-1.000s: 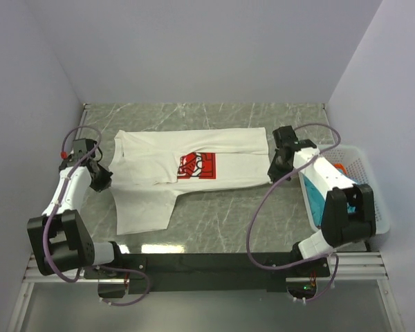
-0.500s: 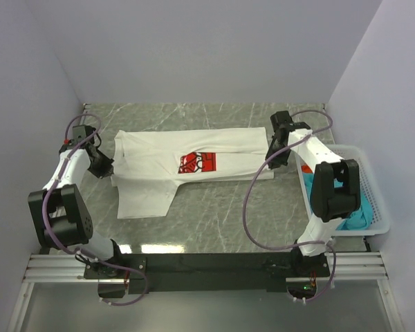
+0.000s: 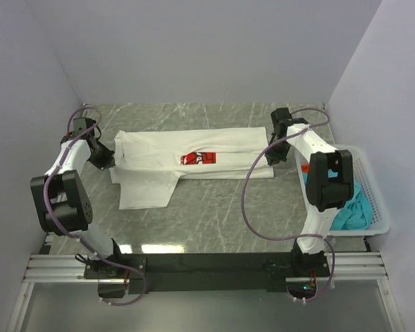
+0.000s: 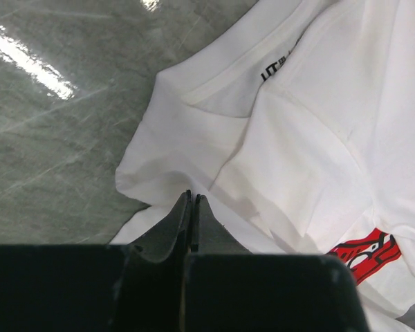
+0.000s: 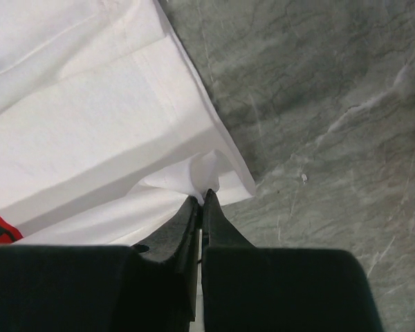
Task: Fold and stack the t-shirts
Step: Fold the tshirt
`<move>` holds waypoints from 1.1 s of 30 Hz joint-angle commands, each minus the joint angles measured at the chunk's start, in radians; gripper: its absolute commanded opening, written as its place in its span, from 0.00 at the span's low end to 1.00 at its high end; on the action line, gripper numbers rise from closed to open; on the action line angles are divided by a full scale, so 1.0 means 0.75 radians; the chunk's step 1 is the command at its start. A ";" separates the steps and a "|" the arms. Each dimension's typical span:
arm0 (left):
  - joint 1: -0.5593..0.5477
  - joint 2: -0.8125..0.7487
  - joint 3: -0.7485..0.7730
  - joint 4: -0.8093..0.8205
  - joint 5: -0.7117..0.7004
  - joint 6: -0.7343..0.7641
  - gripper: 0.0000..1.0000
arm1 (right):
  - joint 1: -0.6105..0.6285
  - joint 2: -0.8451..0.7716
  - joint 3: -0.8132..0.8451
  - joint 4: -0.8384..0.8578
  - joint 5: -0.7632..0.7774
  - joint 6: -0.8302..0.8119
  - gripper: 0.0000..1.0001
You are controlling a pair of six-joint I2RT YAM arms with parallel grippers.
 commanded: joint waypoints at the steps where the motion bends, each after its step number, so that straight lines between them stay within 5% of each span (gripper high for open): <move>1: 0.009 0.040 0.060 0.060 0.005 -0.006 0.01 | -0.038 0.040 0.068 0.036 0.030 0.004 0.00; 15: 0.007 0.199 0.044 0.176 0.040 0.004 0.01 | -0.044 0.195 0.136 0.120 0.042 0.024 0.02; 20: -0.005 0.177 0.048 0.189 0.040 0.045 0.05 | -0.044 0.171 0.140 0.128 0.071 0.033 0.13; 24: -0.026 0.089 0.040 0.193 0.008 0.058 0.32 | -0.042 0.102 0.134 0.126 0.079 0.037 0.36; 26: -0.034 0.000 0.017 0.199 -0.027 0.053 0.41 | -0.038 0.063 0.111 0.143 0.075 0.037 0.39; 30: -0.097 -0.187 -0.095 0.191 -0.105 0.062 0.78 | 0.011 -0.104 -0.001 0.188 0.040 0.019 0.55; 33: -0.193 -0.342 -0.213 0.144 -0.193 0.086 0.93 | 0.062 -0.229 -0.103 0.214 0.030 -0.010 0.67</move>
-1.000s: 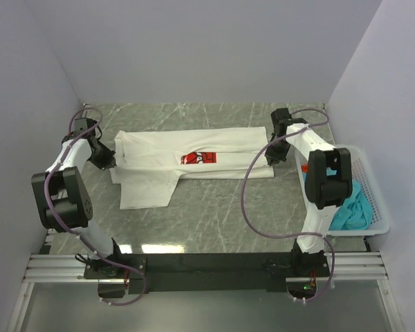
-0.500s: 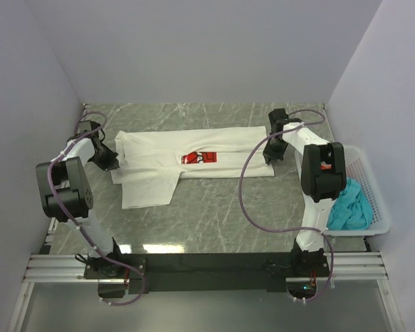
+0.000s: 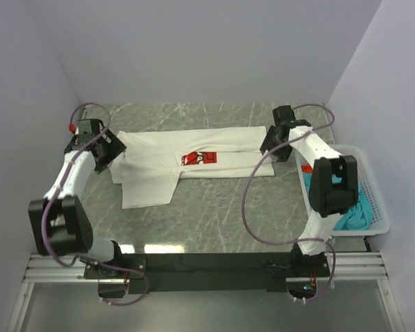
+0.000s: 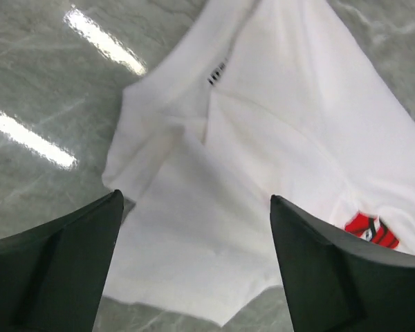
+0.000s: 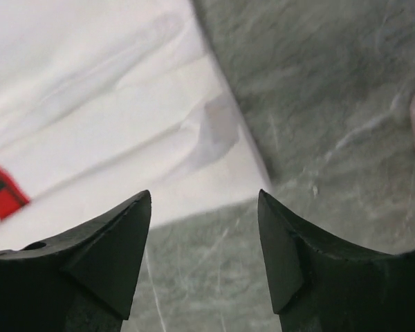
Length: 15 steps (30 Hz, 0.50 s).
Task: Fold and stack the t-shirts
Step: Fold the tshirt
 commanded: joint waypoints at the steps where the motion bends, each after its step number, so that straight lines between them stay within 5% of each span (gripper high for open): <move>1: -0.109 -0.178 -0.130 -0.037 -0.124 0.034 0.94 | 0.090 -0.209 -0.100 0.067 -0.003 -0.035 0.70; 9: -0.191 -0.485 -0.515 -0.074 -0.157 -0.066 0.89 | 0.432 -0.487 -0.380 0.290 -0.244 0.000 0.71; 15: -0.191 -0.494 -0.640 -0.016 -0.163 -0.138 0.81 | 0.731 -0.371 -0.432 0.623 -0.430 0.204 0.67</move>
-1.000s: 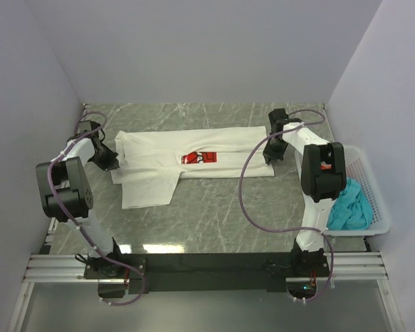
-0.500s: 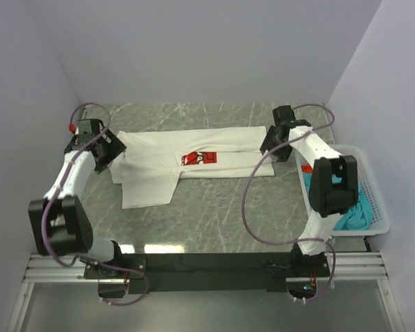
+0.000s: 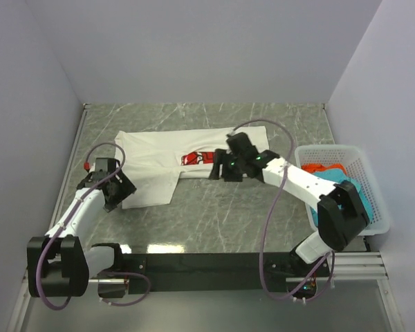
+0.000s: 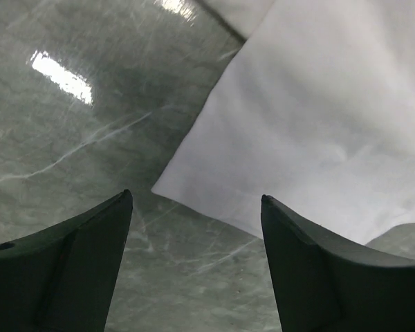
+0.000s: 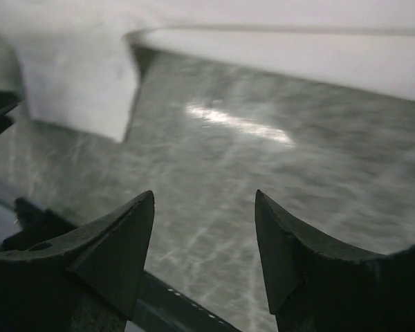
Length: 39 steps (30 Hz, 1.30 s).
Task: Fold and stack the t-shirts
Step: Fold the tshirt
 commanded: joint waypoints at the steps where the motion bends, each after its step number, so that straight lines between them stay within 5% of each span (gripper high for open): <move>1: 0.000 -0.002 -0.035 0.069 -0.019 -0.076 0.79 | 0.115 0.089 0.006 0.282 -0.164 0.145 0.66; 14: 0.000 0.168 -0.071 0.159 0.039 -0.093 0.69 | 0.346 0.541 0.276 0.427 -0.262 0.290 0.63; 17: 0.000 0.184 -0.069 0.161 0.055 -0.087 0.58 | 0.369 0.603 0.304 0.433 -0.274 0.319 0.63; 25: 0.000 0.198 -0.039 0.178 0.118 -0.068 0.02 | 0.385 0.646 0.302 0.413 -0.262 0.334 0.62; 39: 0.000 0.341 0.511 0.112 0.278 -0.054 0.01 | 0.262 0.198 0.098 0.100 0.186 0.055 0.62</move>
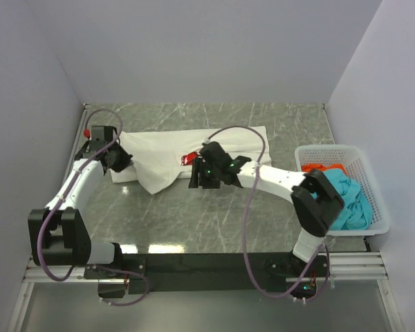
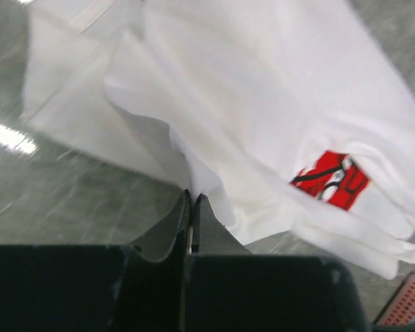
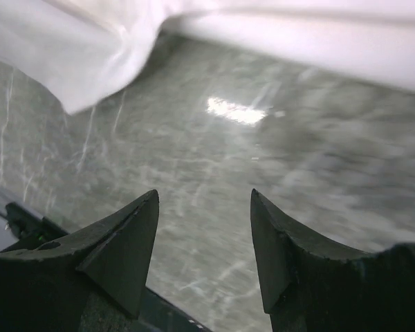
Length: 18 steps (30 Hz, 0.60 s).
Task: Fold and stack the t-shirts
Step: Fold the tshirt
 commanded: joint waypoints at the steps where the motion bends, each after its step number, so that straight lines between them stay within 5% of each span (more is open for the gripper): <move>1: 0.000 0.110 0.144 0.041 0.117 0.010 0.01 | -0.041 -0.197 -0.071 -0.128 0.201 -0.116 0.62; 18: 0.000 0.607 0.571 0.232 0.361 -0.135 0.01 | -0.258 -0.480 -0.301 -0.212 0.227 -0.136 0.63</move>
